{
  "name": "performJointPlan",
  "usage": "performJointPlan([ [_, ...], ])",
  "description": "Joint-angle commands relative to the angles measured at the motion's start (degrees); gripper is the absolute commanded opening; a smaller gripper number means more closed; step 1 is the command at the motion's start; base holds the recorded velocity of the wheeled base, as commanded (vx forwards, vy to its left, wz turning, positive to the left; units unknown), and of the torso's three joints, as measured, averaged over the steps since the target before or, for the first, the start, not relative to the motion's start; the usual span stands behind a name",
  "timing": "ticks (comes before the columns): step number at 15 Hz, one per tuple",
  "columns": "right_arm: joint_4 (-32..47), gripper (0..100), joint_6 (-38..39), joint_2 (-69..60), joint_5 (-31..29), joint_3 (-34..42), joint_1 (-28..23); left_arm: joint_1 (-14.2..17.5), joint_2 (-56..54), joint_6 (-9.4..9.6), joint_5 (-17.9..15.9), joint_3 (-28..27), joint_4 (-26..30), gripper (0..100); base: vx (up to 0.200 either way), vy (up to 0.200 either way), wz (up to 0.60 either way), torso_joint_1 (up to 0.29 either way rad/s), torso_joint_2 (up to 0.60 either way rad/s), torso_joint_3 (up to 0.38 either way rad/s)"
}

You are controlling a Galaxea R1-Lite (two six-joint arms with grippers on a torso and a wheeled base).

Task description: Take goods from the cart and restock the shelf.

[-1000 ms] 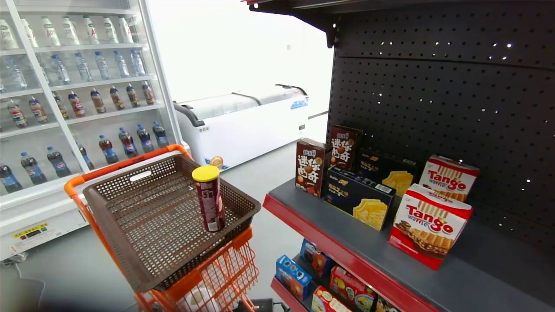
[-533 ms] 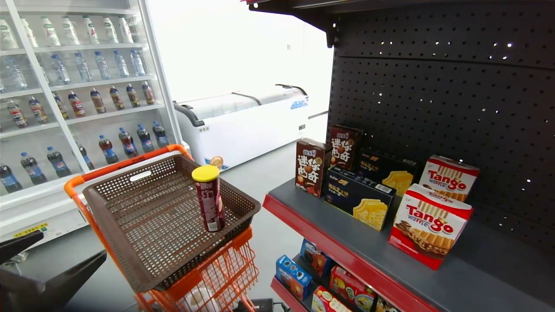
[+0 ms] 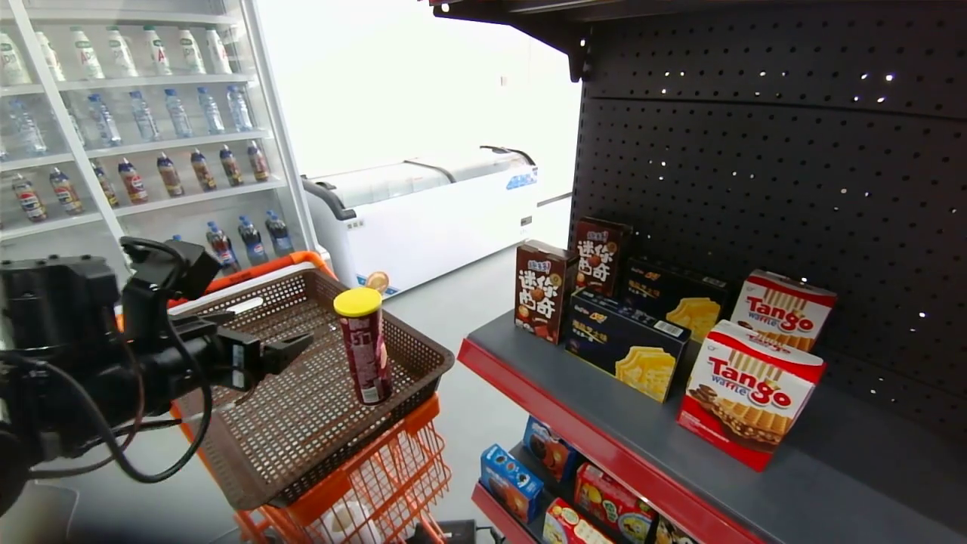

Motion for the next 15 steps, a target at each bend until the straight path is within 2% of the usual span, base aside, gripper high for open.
performJointPlan([
  [1, -0.02, 100, -0.02, 0.07, 0.02, 0.00, 0.01, -1.98, 11.30, 0.13, -0.01, -5.32, -0.73, 100, 0.000, 0.000, 0.00, 0.000, 0.00, 0.000],
  [4, -0.02, 100, -0.02, 0.07, 0.02, 0.00, 0.01, -3.39, 18.60, 1.62, 2.54, -8.93, -2.13, 100, 0.000, 0.000, 0.00, 0.000, 0.00, 0.000],
  [11, -0.02, 100, -0.02, 0.07, 0.02, 0.00, 0.01, -3.83, 29.14, 1.62, 2.72, -12.88, -8.81, 100, 0.000, 0.000, 0.00, 0.000, 0.00, 0.000],
  [14, -0.02, 100, -0.02, 0.07, 0.02, 0.00, 0.01, -4.35, 35.29, 1.62, 6.93, -16.31, -10.66, 100, 0.000, 0.000, 0.00, 0.000, 0.00, 0.000],
  [15, -0.02, 100, -0.02, 0.07, 0.02, 0.00, 0.01, -4.35, 36.53, 1.62, 7.02, -16.75, -11.98, 100, 0.000, 0.000, 0.00, 0.000, 0.00, 0.000],
])
